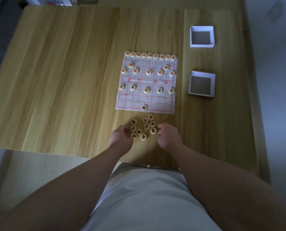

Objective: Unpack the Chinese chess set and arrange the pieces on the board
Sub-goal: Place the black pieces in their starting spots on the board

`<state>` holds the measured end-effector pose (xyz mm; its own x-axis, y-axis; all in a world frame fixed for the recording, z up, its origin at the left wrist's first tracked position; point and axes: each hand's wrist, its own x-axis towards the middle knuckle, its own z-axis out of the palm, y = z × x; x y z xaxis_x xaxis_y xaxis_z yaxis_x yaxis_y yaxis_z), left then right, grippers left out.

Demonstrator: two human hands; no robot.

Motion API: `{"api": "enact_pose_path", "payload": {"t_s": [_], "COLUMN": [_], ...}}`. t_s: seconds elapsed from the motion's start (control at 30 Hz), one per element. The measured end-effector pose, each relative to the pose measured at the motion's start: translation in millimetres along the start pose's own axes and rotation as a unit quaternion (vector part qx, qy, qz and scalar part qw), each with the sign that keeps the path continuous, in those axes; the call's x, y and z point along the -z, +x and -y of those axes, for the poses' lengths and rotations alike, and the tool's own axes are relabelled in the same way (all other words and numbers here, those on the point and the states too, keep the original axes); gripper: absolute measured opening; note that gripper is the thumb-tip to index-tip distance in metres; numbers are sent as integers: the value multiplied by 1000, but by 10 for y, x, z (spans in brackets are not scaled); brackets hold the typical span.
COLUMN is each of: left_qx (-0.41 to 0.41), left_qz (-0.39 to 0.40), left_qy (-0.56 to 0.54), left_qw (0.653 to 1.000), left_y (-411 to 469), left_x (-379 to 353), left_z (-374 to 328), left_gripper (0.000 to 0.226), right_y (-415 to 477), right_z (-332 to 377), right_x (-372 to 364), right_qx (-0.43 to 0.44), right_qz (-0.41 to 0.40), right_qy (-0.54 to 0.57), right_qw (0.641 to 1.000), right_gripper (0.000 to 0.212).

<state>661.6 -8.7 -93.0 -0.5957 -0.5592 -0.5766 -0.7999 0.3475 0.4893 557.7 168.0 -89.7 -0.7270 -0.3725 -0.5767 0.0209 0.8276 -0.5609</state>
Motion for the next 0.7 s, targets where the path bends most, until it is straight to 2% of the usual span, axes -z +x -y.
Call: {"api": "enact_pose_path", "payload": {"t_s": [0.23,0.43,0.57,0.7], "left_qx": [-7,-27,-136,-274], "left_qz": [-11,-26,-33,-5], "left_qy": [52,110,204,264], "left_qw": [999,993,969,925], "left_y": [59,135,194,313], "left_x": [31,83,85,11], "left_z": [-113,-227,-403,-575], "left_gripper": [19,18,27,40], "right_y": [53,129,206,323], "right_z": [30,78,157,248], "right_x": [-7,4,27,-7], "right_qx": [-9,-18,-48,-67], "right_qz": [-10,-34,-39,-50], "right_qy": [-6,-4,-3,-15], "right_qw": [1000,999,998,996], "right_gripper": [42,21,23,23]}}
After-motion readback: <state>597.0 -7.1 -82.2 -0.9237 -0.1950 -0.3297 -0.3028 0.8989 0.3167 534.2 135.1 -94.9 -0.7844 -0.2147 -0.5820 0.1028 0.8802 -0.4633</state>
